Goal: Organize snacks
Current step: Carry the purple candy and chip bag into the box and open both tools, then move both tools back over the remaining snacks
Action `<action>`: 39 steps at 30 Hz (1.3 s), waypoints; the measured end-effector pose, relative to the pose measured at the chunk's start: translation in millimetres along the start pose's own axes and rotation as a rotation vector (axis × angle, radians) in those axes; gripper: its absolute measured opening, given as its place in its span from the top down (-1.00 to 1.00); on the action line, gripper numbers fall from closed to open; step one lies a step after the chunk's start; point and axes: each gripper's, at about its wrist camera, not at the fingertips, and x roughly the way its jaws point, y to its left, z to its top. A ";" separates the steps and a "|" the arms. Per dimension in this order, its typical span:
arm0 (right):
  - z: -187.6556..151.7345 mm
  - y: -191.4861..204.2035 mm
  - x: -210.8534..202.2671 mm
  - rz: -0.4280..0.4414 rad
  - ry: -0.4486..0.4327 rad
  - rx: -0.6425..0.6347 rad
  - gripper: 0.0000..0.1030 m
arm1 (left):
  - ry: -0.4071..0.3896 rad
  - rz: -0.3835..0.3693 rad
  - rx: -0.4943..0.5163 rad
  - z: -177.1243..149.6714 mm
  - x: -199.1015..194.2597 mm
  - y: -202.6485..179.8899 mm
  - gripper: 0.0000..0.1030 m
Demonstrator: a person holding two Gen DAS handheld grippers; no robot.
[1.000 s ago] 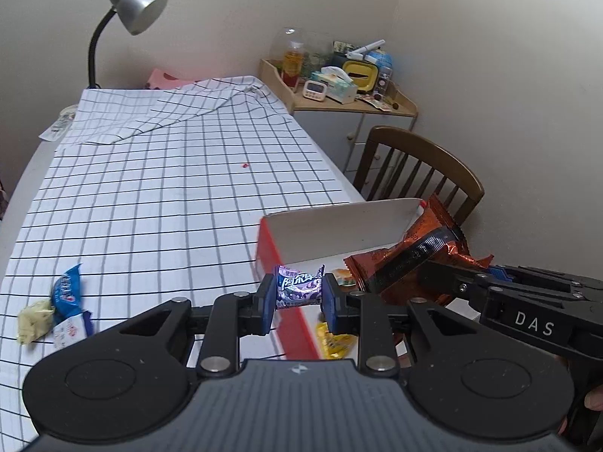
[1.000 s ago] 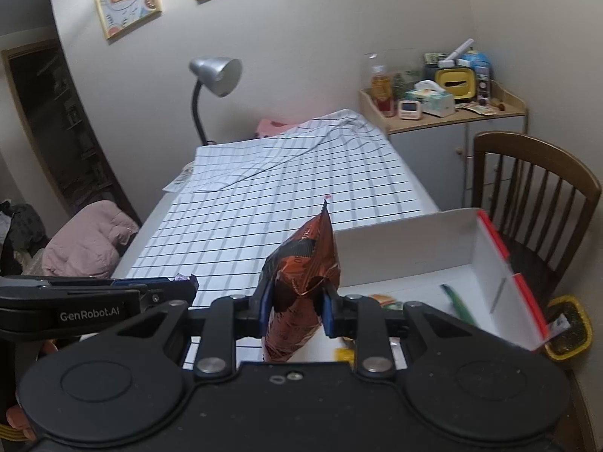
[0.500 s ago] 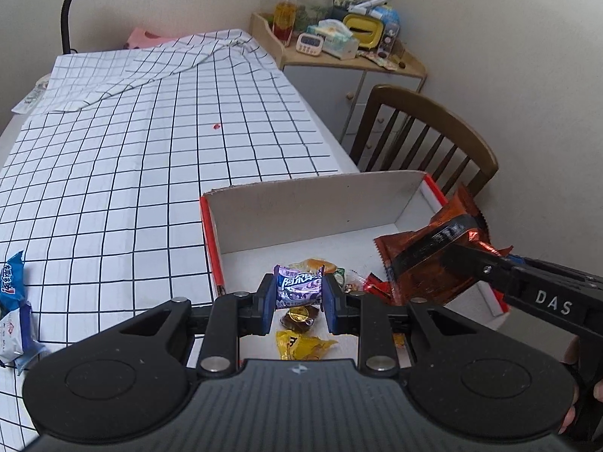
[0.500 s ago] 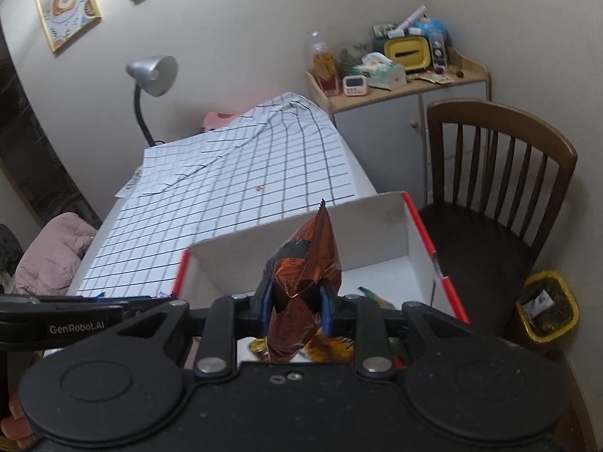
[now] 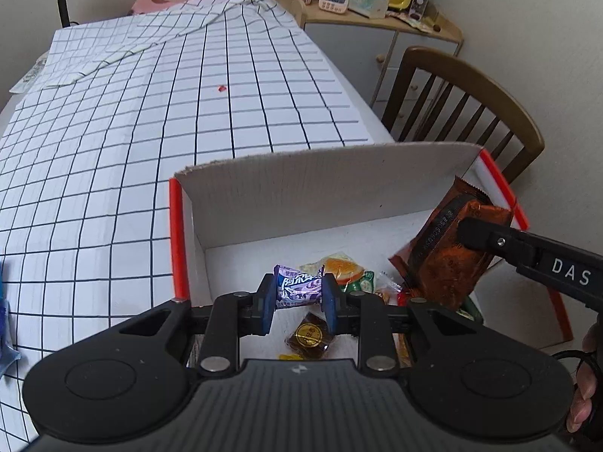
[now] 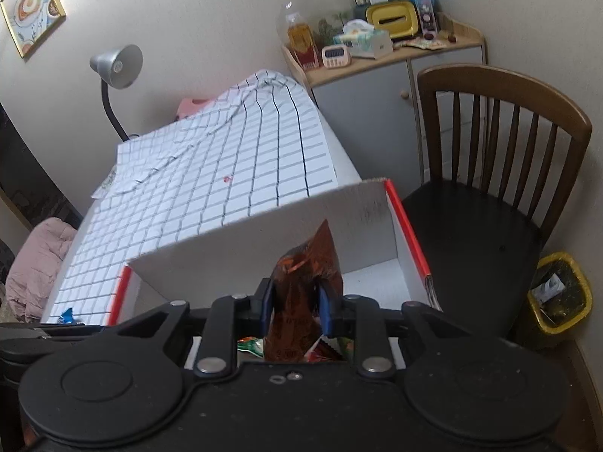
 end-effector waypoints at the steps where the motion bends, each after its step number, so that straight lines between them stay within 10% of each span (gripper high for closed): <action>1: -1.4 -0.6 2.6 0.000 0.011 -0.005 0.55 | 0.011 0.007 0.002 -0.4 4.8 -0.7 0.51; 27: -13.5 -3.3 -18.2 0.039 0.080 -0.087 0.02 | 0.035 -0.011 -0.010 -13.7 -0.3 -0.8 0.42; 32: -14.6 -0.3 -31.2 0.047 0.063 -0.102 -0.12 | 0.000 -0.011 -0.027 -17.0 -14.6 2.3 -0.14; 39: -16.9 9.5 -56.9 0.072 0.023 -0.146 -0.32 | -0.048 -0.047 -0.027 -22.9 -44.1 4.0 -0.14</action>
